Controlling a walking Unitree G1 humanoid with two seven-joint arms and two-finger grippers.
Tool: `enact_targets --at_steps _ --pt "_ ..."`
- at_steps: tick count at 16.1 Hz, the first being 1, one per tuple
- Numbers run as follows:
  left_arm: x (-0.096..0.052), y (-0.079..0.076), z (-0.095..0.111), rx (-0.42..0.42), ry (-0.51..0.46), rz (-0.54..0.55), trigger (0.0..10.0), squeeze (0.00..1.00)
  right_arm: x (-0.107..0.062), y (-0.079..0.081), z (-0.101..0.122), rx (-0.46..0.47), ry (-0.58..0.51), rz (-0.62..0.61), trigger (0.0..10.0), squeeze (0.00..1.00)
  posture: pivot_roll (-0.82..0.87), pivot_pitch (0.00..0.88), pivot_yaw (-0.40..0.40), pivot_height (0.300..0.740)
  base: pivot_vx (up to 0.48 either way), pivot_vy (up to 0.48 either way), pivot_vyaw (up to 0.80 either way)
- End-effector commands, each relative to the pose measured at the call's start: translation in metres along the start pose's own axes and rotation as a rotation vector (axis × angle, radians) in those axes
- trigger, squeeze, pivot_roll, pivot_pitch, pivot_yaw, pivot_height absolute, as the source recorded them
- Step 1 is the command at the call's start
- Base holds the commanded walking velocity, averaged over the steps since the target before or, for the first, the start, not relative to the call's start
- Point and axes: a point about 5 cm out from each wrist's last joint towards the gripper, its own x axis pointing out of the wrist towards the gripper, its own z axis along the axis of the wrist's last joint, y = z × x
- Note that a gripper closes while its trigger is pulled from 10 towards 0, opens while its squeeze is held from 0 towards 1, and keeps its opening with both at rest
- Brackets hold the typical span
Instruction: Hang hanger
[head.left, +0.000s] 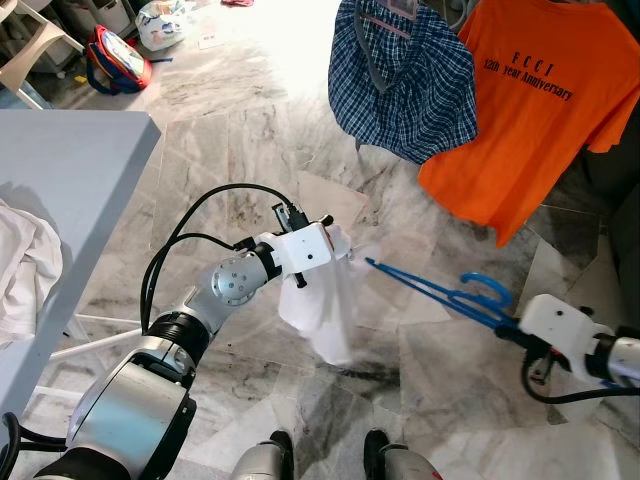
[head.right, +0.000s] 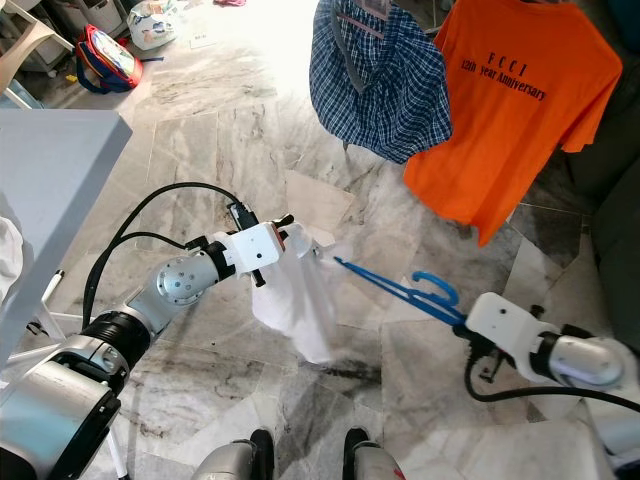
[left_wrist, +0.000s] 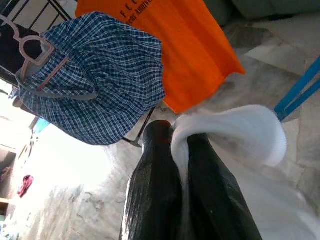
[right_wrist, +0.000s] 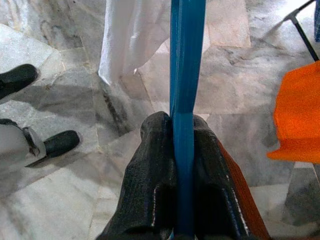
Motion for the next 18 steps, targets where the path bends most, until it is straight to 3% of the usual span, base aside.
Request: enact_targets --at_steps 1,5,11,18 --pt "-0.001 0.008 0.007 0.02 -0.054 0.005 10.0 0.0 0.007 0.006 0.003 -0.011 -0.009 0.033 10.0 0.0 0.01 0.261 0.106 0.74 0.0 0.0 0.0" --pt "-0.003 0.006 0.012 0.027 -0.107 -0.009 10.0 0.0 0.02 0.009 0.005 -0.002 -0.024 0.064 10.0 0.0 0.01 0.262 0.099 0.74 0.0 0.0 0.0" --pt "-0.006 0.008 0.017 0.026 -0.163 -0.016 10.0 0.0 0.025 0.006 0.004 -0.007 -0.019 0.078 10.0 0.0 0.02 0.261 0.095 0.74 0.0 0.0 0.0" --pt "-0.001 -0.002 0.043 0.025 -0.327 -0.084 10.0 0.0 0.047 0.019 -0.001 0.035 0.012 0.205 10.0 0.0 0.02 0.257 0.098 0.74 0.0 0.0 0.0"
